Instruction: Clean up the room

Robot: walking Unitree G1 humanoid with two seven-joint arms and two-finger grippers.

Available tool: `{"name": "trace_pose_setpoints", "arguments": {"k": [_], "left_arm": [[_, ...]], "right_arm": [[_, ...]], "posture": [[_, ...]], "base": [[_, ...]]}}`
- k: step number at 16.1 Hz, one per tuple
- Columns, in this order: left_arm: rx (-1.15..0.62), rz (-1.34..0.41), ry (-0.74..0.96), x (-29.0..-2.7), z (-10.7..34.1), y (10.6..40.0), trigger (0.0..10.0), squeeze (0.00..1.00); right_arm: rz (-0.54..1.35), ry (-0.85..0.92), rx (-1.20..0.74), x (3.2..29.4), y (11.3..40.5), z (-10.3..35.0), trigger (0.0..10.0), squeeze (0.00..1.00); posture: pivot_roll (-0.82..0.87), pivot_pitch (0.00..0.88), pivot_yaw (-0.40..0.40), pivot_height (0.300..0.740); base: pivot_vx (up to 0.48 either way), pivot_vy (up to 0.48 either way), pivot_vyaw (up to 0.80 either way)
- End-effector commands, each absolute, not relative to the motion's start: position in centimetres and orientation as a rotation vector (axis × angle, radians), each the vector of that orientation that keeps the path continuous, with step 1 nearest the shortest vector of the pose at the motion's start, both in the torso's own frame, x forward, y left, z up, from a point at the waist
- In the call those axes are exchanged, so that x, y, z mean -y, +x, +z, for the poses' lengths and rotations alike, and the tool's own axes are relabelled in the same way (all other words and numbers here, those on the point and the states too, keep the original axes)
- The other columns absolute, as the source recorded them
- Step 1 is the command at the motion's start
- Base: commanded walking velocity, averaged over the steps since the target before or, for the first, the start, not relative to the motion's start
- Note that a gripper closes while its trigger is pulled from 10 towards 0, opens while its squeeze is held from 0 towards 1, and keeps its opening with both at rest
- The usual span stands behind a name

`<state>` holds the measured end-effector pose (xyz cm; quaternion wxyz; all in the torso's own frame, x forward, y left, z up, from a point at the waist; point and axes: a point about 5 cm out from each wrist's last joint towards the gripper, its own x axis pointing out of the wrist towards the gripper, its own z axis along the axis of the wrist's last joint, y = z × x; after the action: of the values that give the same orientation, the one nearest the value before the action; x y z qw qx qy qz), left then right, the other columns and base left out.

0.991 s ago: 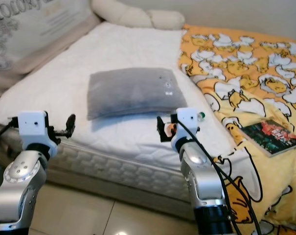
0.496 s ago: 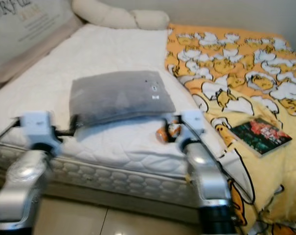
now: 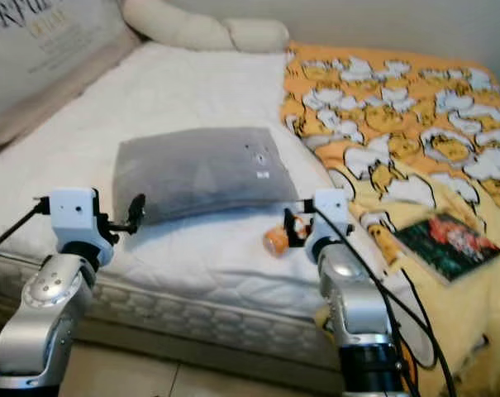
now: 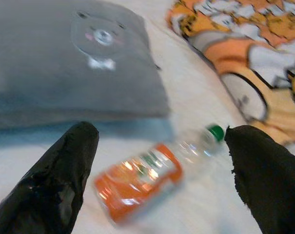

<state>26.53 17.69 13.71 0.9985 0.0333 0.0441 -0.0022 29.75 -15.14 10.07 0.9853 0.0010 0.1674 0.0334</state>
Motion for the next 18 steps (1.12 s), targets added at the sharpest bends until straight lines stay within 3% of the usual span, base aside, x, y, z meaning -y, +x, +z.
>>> {"name": "trace_pose_setpoints", "arguments": {"k": [1,11,12,18], "left_arm": [[-0.085,0.011,0.079,-18.3,13.9,26.5,10.0,1.0],[-0.095,-0.066,0.103,-18.2,14.0,26.9,10.0,1.0],[-0.106,-0.194,0.146,-17.2,13.9,27.1,10.0,1.0],[-0.108,-0.561,0.309,-15.0,14.7,27.4,10.0,1.0]], "right_arm": [[0.083,0.013,-0.351,14.3,29.8,10.0,10.0,0.0],[0.005,0.055,-0.557,15.1,30.7,8.0,10.0,0.0],[-0.046,0.051,-0.622,15.5,31.3,7.3,10.0,1.0],[-0.138,0.101,-0.741,15.7,33.8,6.2,10.0,1.0]], "posture": [[-0.05,0.019,-0.013,0.74],[-0.04,0.014,-0.027,0.74],[-0.04,0.019,-0.029,0.74],[-0.05,0.061,-0.035,0.74]], "base": [[0.292,0.0,0.0],[0.258,0.0,0.0],[0.0,0.0,0.0],[0.0,0.0,0.0]]}}
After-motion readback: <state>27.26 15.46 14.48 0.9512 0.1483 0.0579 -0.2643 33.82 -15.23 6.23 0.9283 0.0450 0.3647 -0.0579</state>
